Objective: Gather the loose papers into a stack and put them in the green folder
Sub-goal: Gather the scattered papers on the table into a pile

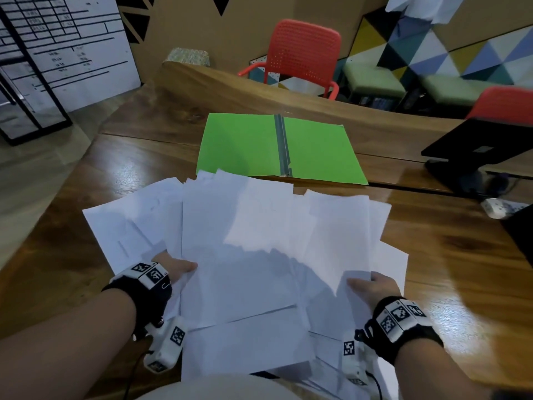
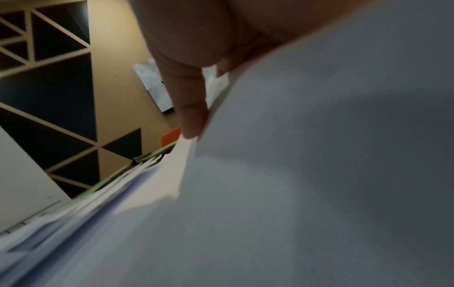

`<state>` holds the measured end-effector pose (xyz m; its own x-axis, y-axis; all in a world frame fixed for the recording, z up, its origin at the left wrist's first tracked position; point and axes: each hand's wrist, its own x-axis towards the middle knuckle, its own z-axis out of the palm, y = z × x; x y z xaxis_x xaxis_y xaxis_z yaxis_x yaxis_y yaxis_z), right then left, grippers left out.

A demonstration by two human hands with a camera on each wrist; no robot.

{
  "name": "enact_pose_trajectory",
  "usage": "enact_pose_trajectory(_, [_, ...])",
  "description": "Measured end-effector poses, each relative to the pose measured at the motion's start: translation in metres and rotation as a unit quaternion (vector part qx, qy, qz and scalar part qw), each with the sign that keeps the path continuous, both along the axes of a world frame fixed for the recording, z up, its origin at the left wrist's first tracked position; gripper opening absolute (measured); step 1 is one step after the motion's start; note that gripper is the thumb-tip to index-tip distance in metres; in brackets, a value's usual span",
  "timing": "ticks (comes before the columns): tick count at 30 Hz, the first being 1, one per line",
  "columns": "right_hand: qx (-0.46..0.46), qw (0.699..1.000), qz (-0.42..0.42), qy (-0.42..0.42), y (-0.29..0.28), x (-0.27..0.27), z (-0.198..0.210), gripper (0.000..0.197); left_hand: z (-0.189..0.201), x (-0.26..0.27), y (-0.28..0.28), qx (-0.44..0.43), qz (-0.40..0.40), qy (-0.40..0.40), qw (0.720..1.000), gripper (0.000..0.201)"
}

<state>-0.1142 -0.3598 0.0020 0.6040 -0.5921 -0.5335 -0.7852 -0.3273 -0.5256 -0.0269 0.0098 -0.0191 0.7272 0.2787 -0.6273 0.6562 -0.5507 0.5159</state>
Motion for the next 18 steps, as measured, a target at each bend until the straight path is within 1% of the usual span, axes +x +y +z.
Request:
enact_pose_trajectory(1, [0.0,1.0,-0.001,-0.014,0.002,0.0,0.0,0.04,0.001,0.0,0.0,0.003,-0.002,-0.001,1.0,0.085])
enact_pose_trajectory(5, [0.002,1.0,0.02,0.008,0.009,-0.001,0.005,0.043,-0.001,-0.002,0.0,0.027,-0.007,-0.005,1.0,0.087])
enact_pose_trajectory(7, [-0.05,0.998,0.026,0.0,0.008,0.004,0.019,0.038,-0.002,-0.002,-0.001,0.025,-0.007,-0.006,1.0,0.086])
enact_pose_trajectory(9, [-0.128,0.991,0.002,-0.049,0.001,0.01,0.042,0.031,-0.002,-0.003,0.0,0.015,-0.007,-0.009,1.0,0.086])
enact_pose_trajectory(10, [-0.144,0.984,-0.03,-0.098,-0.003,0.013,0.056,0.028,-0.002,-0.004,0.001,0.005,-0.001,-0.012,1.0,0.086])
enact_pose_trajectory(12, [-0.124,0.965,-0.086,-0.215,-0.012,0.016,0.079,0.022,-0.005,-0.004,0.003,-0.013,0.007,-0.019,1.0,0.089])
enact_pose_trajectory(13, [-0.077,0.949,-0.12,-0.28,-0.013,0.019,0.088,0.02,-0.006,-0.005,0.004,-0.021,0.01,-0.02,1.0,0.09])
enact_pose_trajectory(14, [-0.034,0.926,-0.155,-0.343,-0.015,0.022,0.093,0.021,-0.009,-0.003,0.005,-0.025,0.018,-0.018,0.999,0.084])
enact_pose_trajectory(15, [-0.014,0.909,-0.178,-0.376,-0.017,0.023,0.096,0.022,-0.014,-0.002,0.006,-0.024,0.024,-0.019,0.999,0.071])
enact_pose_trajectory(16, [-0.007,0.907,-0.185,-0.379,-0.013,0.026,0.095,0.021,-0.014,-0.002,0.007,-0.023,0.024,-0.021,0.999,0.056])
enact_pose_trajectory(17, [0.001,0.916,-0.174,-0.362,-0.005,0.029,0.092,0.018,-0.013,-0.001,0.006,-0.022,0.023,-0.024,0.999,0.05])
enact_pose_trajectory(18, [0.012,0.931,-0.152,-0.331,0.007,0.033,0.086,0.014,-0.012,-0.001,0.006,-0.023,0.025,-0.017,0.999,0.058])
